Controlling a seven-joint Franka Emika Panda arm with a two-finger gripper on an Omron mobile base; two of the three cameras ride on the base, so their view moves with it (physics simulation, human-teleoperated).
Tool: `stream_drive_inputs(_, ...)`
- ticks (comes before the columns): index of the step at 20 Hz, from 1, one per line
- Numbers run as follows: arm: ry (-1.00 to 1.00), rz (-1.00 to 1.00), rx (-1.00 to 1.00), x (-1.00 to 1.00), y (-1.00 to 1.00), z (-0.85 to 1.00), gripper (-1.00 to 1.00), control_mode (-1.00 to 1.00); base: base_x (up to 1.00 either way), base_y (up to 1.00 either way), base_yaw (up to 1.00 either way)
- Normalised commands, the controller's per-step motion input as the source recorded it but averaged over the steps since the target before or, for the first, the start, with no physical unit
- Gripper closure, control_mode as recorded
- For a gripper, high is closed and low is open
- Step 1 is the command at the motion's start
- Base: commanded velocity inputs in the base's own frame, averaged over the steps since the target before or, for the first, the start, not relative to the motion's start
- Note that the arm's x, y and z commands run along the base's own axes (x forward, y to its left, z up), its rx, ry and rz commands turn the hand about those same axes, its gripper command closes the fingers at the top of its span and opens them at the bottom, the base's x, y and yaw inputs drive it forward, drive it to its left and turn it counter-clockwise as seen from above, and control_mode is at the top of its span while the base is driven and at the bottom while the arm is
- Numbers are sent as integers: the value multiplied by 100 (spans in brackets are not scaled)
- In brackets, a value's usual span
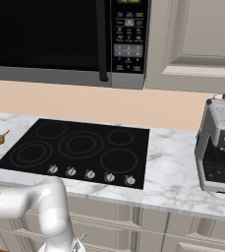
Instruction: Place the pan on the center burner on the stove. Then place the tomato and the onion in the pan and turn on the center burner.
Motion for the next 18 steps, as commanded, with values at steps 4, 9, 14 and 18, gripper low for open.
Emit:
stream_drive_inputs(4, -5, -4, -27, -86, -72, 2, 100, -100, 0, 0, 0)
stream_drive_inputs(9, -15, 0, -19, -66, -100, 0, 100, -100, 0, 0, 0)
stream_drive_inputs(14, -17, 0, -6, -72, -100, -3, 100, -100, 0, 0, 0)
stream_drive_inputs(18, -16, 0, 1, -59, -100, 0, 100, -100, 0, 0, 0)
